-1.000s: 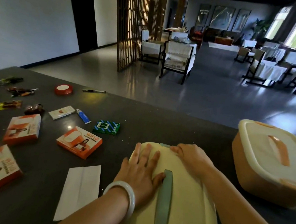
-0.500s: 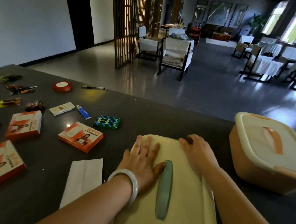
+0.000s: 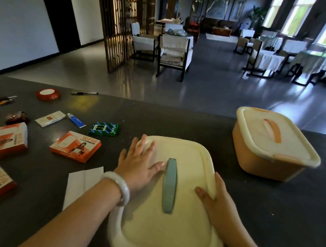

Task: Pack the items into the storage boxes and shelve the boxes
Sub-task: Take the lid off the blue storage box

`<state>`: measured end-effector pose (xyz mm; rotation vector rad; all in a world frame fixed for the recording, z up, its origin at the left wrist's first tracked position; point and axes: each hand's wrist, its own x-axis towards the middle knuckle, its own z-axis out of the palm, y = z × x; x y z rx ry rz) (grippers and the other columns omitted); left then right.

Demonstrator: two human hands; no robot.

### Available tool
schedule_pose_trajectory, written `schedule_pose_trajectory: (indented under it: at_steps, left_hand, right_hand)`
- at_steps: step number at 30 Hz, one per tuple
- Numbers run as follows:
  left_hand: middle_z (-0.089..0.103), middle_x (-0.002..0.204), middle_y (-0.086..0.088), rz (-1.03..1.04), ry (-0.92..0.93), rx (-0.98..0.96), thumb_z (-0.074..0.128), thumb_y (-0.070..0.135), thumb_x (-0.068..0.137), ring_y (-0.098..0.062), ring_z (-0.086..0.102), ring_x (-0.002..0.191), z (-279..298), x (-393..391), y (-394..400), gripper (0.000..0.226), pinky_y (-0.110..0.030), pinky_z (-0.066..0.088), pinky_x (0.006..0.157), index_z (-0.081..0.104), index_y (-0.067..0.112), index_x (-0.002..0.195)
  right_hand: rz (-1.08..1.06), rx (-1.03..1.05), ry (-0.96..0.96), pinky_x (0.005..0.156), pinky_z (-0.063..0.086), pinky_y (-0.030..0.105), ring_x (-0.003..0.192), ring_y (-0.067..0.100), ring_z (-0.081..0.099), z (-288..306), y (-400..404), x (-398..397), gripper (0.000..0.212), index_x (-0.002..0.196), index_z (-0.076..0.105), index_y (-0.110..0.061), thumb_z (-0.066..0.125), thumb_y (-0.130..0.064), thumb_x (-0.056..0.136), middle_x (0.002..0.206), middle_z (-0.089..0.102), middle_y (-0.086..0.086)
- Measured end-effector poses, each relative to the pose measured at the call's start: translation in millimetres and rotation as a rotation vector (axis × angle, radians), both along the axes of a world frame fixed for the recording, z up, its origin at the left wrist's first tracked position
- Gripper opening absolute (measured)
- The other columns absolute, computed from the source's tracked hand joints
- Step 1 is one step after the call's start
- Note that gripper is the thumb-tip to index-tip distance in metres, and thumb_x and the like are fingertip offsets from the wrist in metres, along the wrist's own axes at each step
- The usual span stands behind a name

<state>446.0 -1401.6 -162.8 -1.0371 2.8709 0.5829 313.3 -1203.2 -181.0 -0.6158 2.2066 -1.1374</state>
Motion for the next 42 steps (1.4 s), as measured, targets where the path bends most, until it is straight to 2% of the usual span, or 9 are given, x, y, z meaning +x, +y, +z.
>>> schedule_pose_trajectory:
  at_steps: [5, 9, 13, 24, 28, 30, 33, 38, 42]
  left_hand:
    - [-0.024, 0.154, 0.020, 0.161, 0.180, 0.330, 0.040, 0.062, 0.088, -0.013, -0.004, 0.146, -13, 53, 27, 0.085, -0.046, 0.014, 0.117, -0.020, 0.043, 0.145]
    - [-0.010, 0.158, 0.018, 0.198, 0.362, 0.386, 0.049, 0.050, 0.091, -0.011, 0.007, 0.145, -15, 64, 44, 0.084, -0.038, 0.020, 0.115, -0.010, 0.039, 0.149]
    - [-0.005, 0.159, 0.017, 0.222, 0.422, 0.405, 0.056, 0.041, 0.092, -0.010, 0.009, 0.145, -9, 61, 50, 0.084, -0.035, 0.017, 0.116, -0.003, 0.035, 0.151]
    - [-0.005, 0.157, 0.020, 0.175, 0.553, 0.269, 0.059, 0.043, 0.089, -0.008, 0.004, 0.145, 33, 3, 94, 0.087, -0.034, 0.009, 0.116, -0.004, 0.041, 0.150]
    - [-0.008, 0.158, 0.018, 0.110, 0.622, 0.296, 0.060, 0.038, 0.090, -0.007, 0.001, 0.145, 32, -47, 140, 0.088, -0.028, 0.006, 0.113, -0.005, 0.038, 0.151]
    - [-0.012, 0.158, 0.017, 0.060, 0.636, 0.339, 0.057, 0.040, 0.092, -0.008, -0.002, 0.145, 24, -68, 169, 0.088, -0.026, 0.005, 0.111, -0.009, 0.036, 0.151]
    - [-0.016, 0.158, 0.014, -0.004, 0.648, 0.393, 0.053, 0.043, 0.093, -0.007, -0.007, 0.145, 10, -94, 205, 0.087, -0.024, -0.001, 0.111, -0.012, 0.033, 0.150]
    - [-0.020, 0.157, 0.013, -0.016, 0.567, 0.578, 0.054, 0.038, 0.094, -0.009, -0.003, 0.145, -16, -120, 246, 0.088, -0.026, 0.009, 0.113, -0.014, 0.031, 0.150]
    - [-0.020, 0.158, 0.011, 0.021, 0.501, 0.600, 0.054, 0.039, 0.094, -0.012, -0.001, 0.146, -49, -126, 263, 0.089, -0.029, 0.011, 0.116, -0.015, 0.032, 0.149]
  right_hand:
    - [0.007, -0.072, -0.001, 0.091, 0.048, 0.038, 0.118, 0.019, 0.052, 1, 3, 2, 0.085, 0.151, 0.009, -0.032, 0.064, -0.040, 0.086, 0.141, 0.042, 0.000]
    - [0.038, -0.098, -0.068, 0.064, 0.049, 0.023, 0.101, 0.011, 0.057, 2, 5, 0, 0.082, 0.149, 0.011, -0.035, 0.064, -0.038, 0.087, 0.127, 0.049, -0.004]
    - [0.052, -0.099, -0.084, 0.057, 0.043, 0.018, 0.090, 0.005, 0.054, 3, 4, -6, 0.083, 0.147, 0.013, -0.038, 0.067, -0.038, 0.084, 0.110, 0.047, -0.014]
    - [-0.027, -0.152, 0.078, 0.060, 0.034, 0.017, 0.087, -0.004, 0.045, 43, 63, -57, 0.091, 0.142, 0.014, -0.048, 0.071, -0.055, 0.072, 0.110, 0.040, -0.025]
    - [-0.067, -0.120, 0.136, 0.089, 0.045, 0.036, 0.107, 0.007, 0.050, 59, 119, -92, 0.094, 0.140, 0.023, -0.048, 0.068, -0.066, 0.060, 0.125, 0.046, -0.019]
    - [-0.095, -0.087, 0.152, 0.094, 0.045, 0.043, 0.110, 0.011, 0.052, 62, 150, -108, 0.092, 0.140, 0.025, -0.046, 0.068, -0.065, 0.062, 0.127, 0.048, -0.016]
    - [-0.124, -0.024, 0.167, 0.084, 0.048, 0.034, 0.105, 0.008, 0.053, 59, 190, -129, 0.092, 0.139, 0.027, -0.045, 0.065, -0.068, 0.058, 0.122, 0.049, -0.018]
    - [-0.151, 0.043, 0.130, 0.067, 0.043, 0.018, 0.095, 0.003, 0.055, 38, 234, -151, 0.081, 0.137, 0.031, -0.045, 0.065, -0.059, 0.065, 0.111, 0.050, -0.026]
    - [-0.181, 0.070, 0.015, 0.082, 0.051, 0.034, 0.102, 0.011, 0.056, 7, 244, -158, 0.075, 0.138, 0.031, -0.044, 0.071, -0.048, 0.075, 0.117, 0.052, -0.018]
